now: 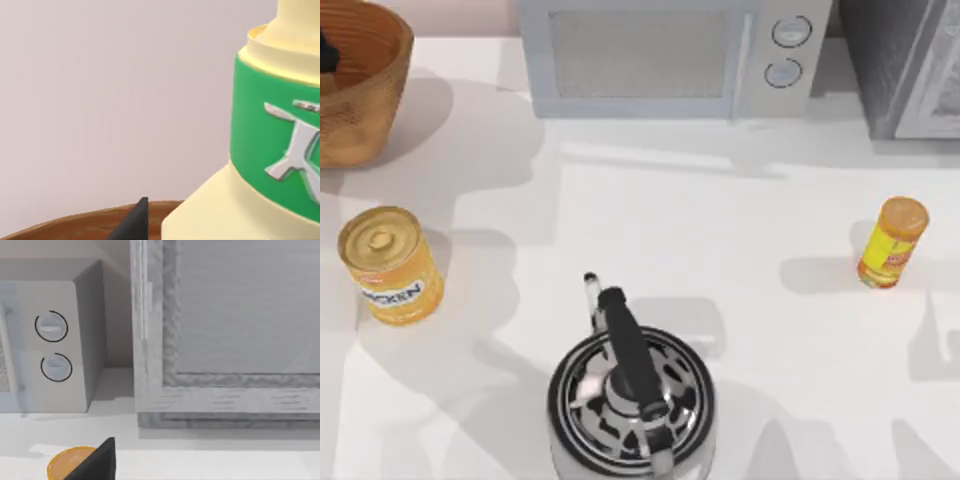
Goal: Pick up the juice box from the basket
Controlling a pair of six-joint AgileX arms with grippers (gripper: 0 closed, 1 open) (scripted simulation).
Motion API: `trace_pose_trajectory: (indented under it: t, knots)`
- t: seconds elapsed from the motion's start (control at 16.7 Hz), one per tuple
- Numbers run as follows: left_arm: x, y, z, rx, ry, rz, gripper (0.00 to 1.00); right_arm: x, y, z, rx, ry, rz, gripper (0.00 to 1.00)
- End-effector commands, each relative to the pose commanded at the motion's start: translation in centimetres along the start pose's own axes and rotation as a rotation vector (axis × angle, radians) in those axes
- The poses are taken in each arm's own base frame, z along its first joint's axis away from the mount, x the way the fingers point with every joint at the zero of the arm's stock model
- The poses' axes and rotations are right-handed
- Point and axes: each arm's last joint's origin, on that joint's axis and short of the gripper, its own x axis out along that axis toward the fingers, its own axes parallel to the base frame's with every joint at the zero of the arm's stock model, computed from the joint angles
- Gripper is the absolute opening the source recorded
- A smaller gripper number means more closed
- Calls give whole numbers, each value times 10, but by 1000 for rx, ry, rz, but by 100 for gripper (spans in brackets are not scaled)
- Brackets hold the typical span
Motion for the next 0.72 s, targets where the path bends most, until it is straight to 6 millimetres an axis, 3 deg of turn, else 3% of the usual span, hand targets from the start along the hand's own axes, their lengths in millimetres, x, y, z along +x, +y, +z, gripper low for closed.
trace_pose_trajectory:
  t: [0.48, 0.72]
  knots:
    - [0, 0, 0, 0, 0, 0, 2, 0, 0, 0, 0, 0, 0, 100]
    - [0, 0, 0, 0, 0, 0, 0, 0, 0, 0, 0, 0, 0, 100]
